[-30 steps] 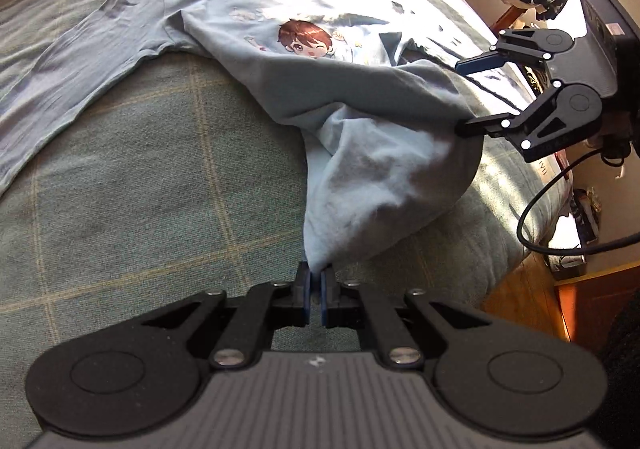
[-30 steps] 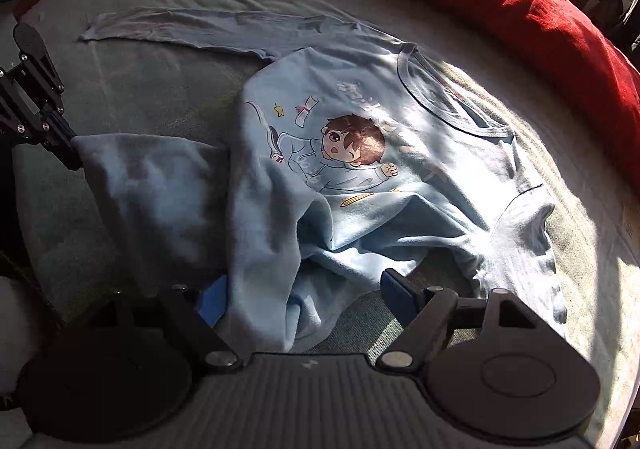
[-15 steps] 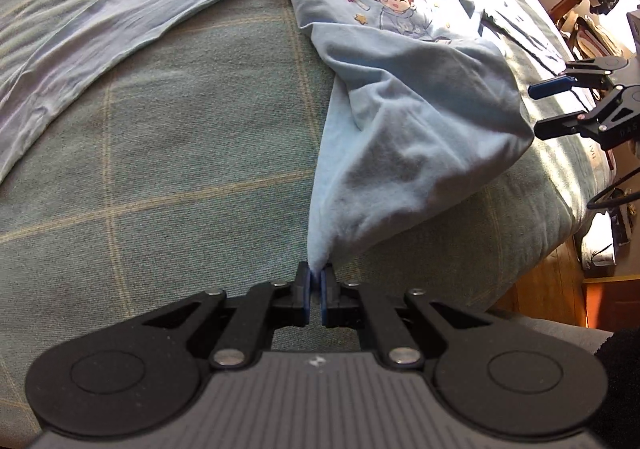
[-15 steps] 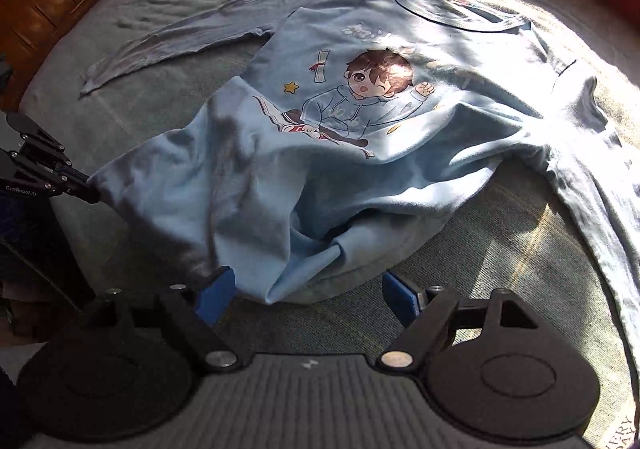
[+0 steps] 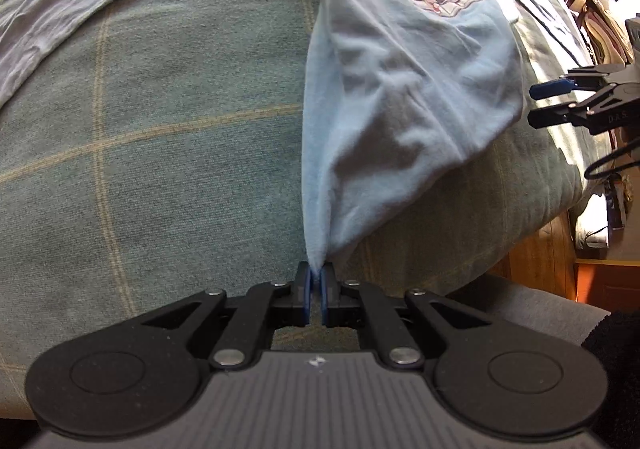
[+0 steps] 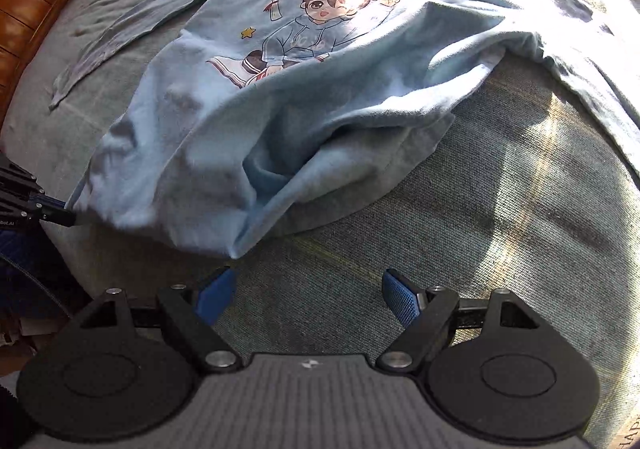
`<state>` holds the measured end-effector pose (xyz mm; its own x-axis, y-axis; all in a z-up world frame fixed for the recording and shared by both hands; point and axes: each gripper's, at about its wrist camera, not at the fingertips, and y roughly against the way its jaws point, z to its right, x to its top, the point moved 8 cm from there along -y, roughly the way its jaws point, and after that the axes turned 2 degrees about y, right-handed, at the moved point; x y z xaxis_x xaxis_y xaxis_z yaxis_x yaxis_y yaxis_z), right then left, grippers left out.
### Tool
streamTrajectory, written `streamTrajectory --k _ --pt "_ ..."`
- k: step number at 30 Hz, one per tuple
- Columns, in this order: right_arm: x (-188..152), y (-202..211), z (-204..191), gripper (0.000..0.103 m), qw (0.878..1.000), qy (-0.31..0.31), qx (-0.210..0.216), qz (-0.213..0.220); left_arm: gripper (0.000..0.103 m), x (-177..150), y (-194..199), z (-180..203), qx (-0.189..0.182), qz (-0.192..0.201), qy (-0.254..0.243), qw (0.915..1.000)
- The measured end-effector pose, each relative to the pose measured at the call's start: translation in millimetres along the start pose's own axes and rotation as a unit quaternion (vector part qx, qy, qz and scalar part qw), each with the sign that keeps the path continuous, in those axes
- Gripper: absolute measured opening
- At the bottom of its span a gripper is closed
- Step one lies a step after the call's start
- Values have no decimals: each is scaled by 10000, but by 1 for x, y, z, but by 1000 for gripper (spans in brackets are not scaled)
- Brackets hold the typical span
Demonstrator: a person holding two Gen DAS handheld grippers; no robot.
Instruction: Fold clothes
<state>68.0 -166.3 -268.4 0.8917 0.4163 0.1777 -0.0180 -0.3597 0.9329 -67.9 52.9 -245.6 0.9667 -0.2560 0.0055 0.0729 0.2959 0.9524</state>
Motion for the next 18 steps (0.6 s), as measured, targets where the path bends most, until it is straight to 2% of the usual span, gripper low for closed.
streamTrajectory --k 4,8,13,17,18 --pt "5 0 -2 84 10000 52 -1 25 3 -13 6 7 -80 -43 60 9999" --pt "9 -1 -5 84 9999 111 -33 24 3 -13 9 -3 -34 13 280 9996" --pt "11 -2 -6 84 9999 157 -59 27 4 -9 12 -11 375 62 112 9992" --pt "8 0 -4 84 9999 114 -91 36 14 -3 22 -7 678 302 -131 9972" --pt "8 0 -4 84 9999 98 -102 40 21 1 26 -5 740 391 -233 9962"
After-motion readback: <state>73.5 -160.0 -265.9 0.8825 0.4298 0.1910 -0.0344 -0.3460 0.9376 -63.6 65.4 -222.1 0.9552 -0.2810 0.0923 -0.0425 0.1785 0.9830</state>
